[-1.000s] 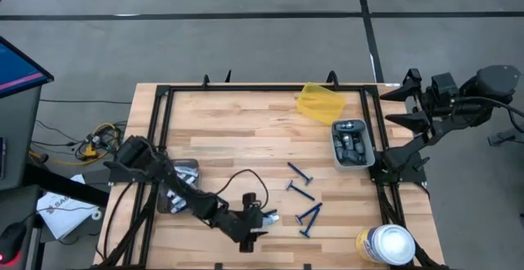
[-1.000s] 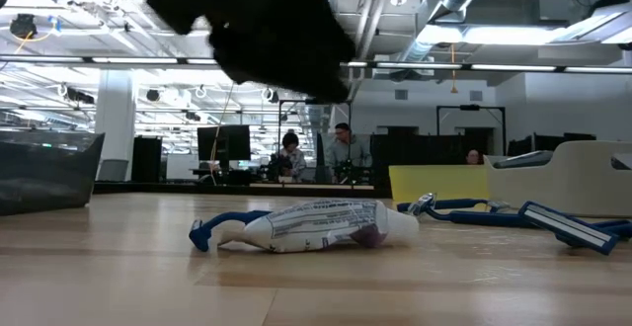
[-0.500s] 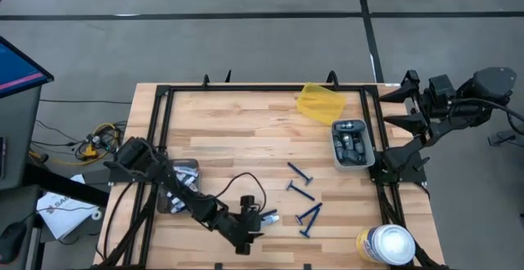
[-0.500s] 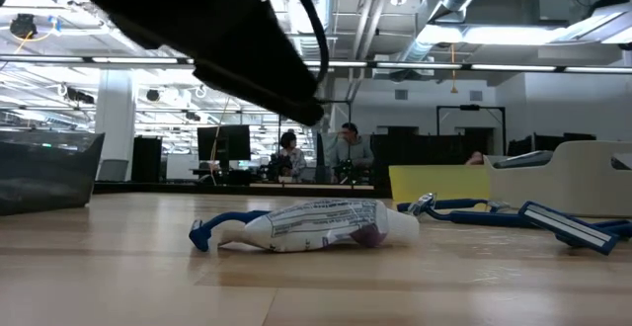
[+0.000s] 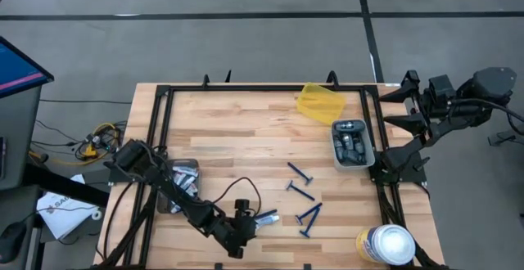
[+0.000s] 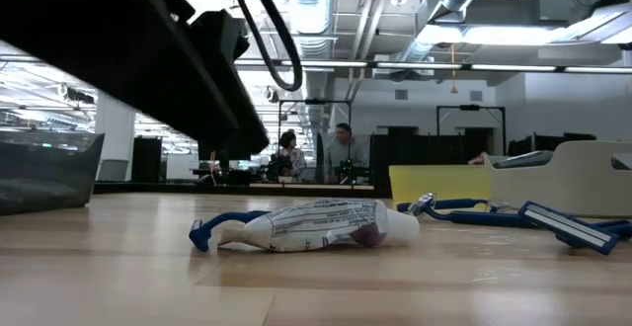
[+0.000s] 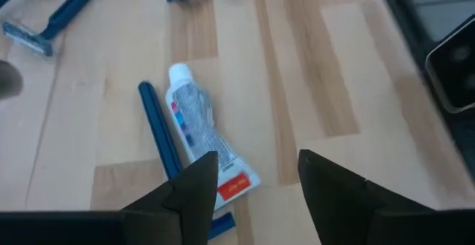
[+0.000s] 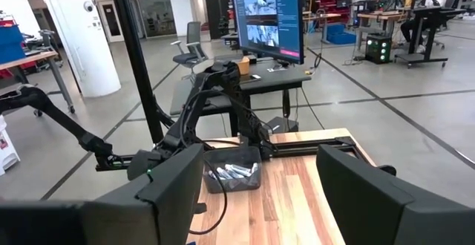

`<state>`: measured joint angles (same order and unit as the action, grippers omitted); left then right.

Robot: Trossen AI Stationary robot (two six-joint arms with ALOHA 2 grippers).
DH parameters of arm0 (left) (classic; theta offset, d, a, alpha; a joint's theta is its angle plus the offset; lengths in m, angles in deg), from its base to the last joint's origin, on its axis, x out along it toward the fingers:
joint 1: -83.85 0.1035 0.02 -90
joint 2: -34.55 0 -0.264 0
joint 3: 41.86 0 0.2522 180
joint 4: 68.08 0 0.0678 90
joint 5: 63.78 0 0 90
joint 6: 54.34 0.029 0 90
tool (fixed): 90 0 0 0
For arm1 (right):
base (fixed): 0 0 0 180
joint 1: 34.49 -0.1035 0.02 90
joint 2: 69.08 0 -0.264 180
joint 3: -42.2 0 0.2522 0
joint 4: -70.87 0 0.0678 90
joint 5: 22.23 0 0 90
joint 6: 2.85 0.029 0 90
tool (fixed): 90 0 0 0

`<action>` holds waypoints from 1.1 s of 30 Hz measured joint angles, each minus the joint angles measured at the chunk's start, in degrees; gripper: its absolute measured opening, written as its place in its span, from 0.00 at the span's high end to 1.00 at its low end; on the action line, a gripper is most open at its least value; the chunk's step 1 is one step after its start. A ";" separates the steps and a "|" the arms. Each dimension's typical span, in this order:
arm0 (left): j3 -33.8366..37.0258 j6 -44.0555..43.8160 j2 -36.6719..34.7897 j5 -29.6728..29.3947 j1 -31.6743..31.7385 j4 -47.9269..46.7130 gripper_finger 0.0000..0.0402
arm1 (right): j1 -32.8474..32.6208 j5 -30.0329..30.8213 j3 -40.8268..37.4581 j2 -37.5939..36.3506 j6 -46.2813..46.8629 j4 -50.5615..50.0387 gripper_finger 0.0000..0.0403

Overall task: Pick & Place Travel size toiletries
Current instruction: Put the white toothpaste into the black bin

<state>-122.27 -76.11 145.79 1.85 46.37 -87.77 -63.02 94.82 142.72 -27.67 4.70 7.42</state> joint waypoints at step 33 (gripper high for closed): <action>0.00 -10.11 6.14 -4.73 2.53 0.95 0.70 | 0.08 0.00 0.04 -1.70 -0.10 -0.03 0.37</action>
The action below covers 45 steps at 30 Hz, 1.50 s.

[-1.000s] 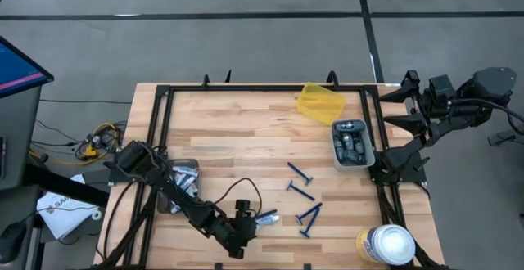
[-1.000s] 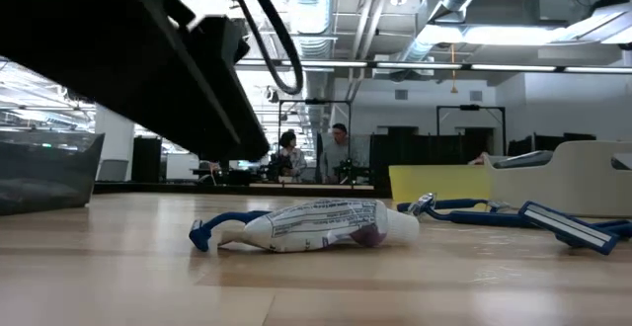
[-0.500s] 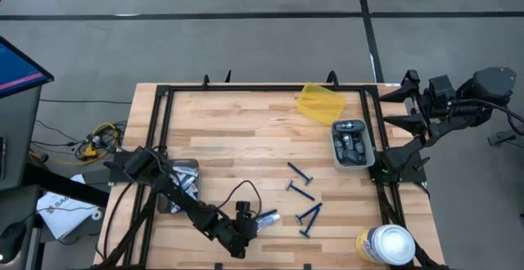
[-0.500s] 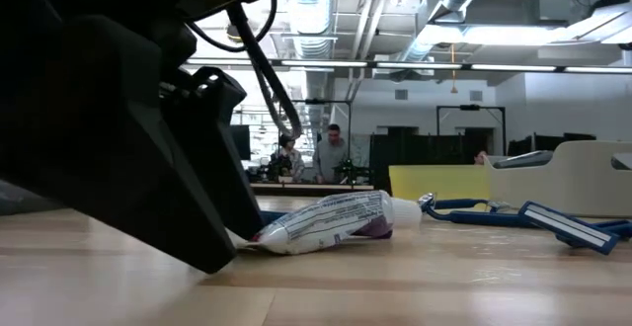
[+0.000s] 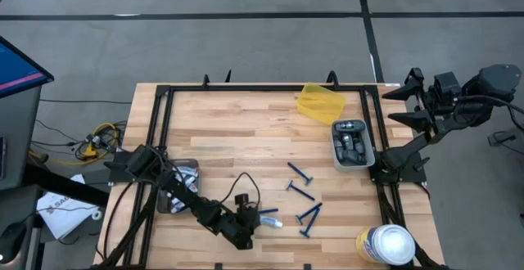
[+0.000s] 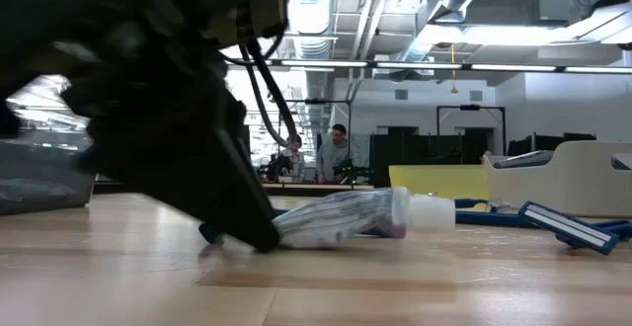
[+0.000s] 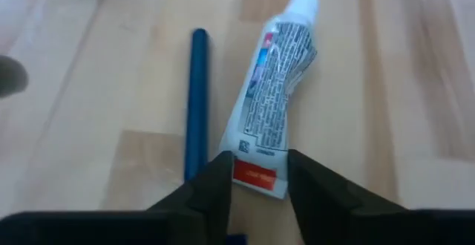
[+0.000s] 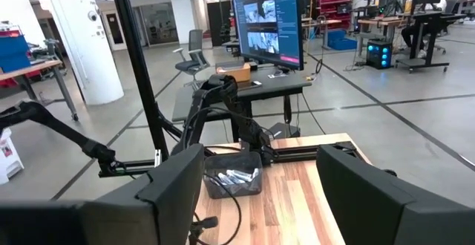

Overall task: Pick & Place Travel size toiletries
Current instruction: Put the white toothpaste into the black bin

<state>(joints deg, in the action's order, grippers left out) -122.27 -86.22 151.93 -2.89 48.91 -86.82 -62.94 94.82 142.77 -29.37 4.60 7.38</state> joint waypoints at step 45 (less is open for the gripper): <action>-0.11 -20.01 -37.06 -1.09 -0.38 -31.46 1.00 | -0.01 0.02 0.00 -1.12 -0.34 -1.32 0.37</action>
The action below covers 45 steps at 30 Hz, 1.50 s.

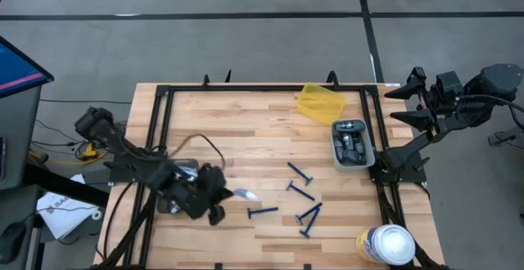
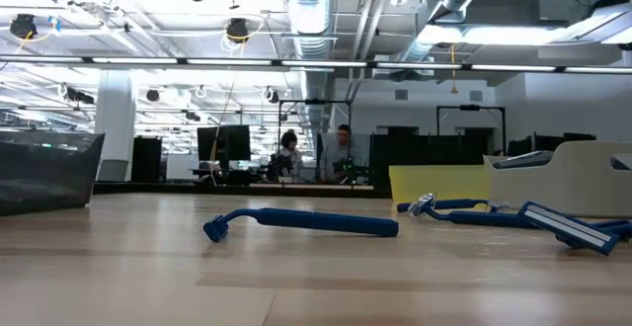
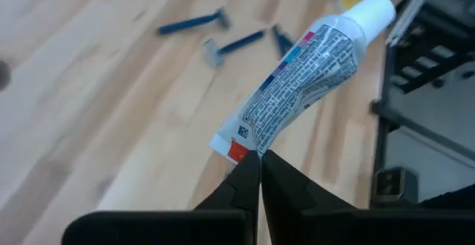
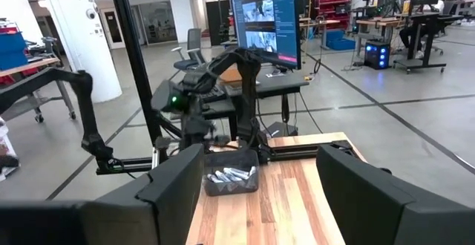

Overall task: Pick & Place Travel size toiletries
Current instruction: Put the white toothpaste into the black bin

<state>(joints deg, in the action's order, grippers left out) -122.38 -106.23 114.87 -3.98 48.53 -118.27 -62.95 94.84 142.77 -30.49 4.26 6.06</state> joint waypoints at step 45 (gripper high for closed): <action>14.46 -28.36 -15.26 24.30 -4.10 -38.49 1.00 | 0.00 0.00 0.00 0.00 -0.17 -1.33 0.37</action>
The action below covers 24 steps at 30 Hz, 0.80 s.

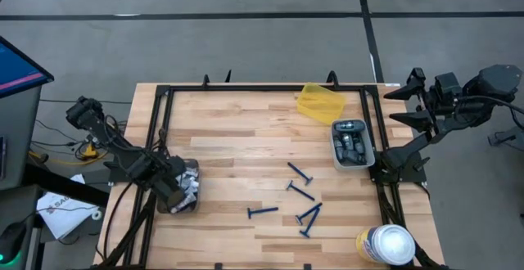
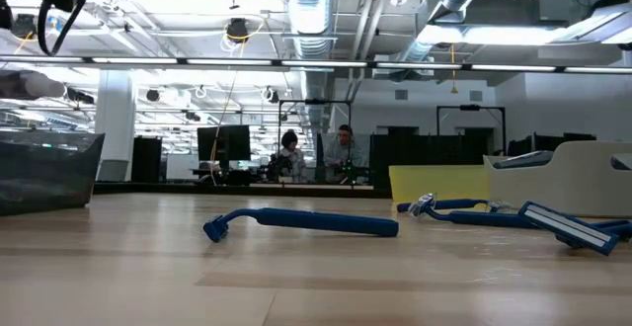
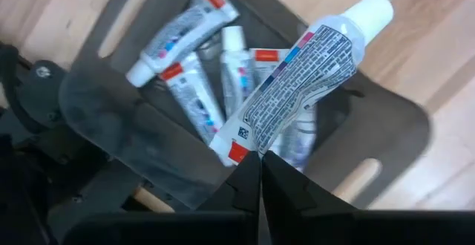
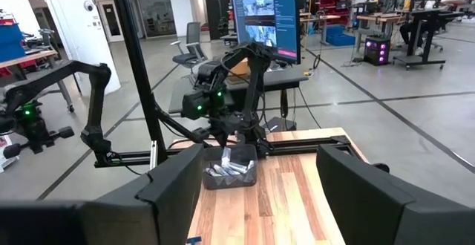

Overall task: Pick & Place Travel size toiletries
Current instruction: Put the white toothpaste into the black bin, then put the blue razor into the yellow bin

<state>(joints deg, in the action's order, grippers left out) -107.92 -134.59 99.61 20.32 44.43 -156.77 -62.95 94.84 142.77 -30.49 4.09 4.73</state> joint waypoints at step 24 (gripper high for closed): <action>5.24 -0.50 -0.96 7.68 0.07 6.42 0.54 | -0.02 3.41 0.00 0.28 5.69 -2.61 0.37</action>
<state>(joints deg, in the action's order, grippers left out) -102.69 -135.09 98.65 28.00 44.49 -150.35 -62.97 98.24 142.77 -30.20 9.77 2.12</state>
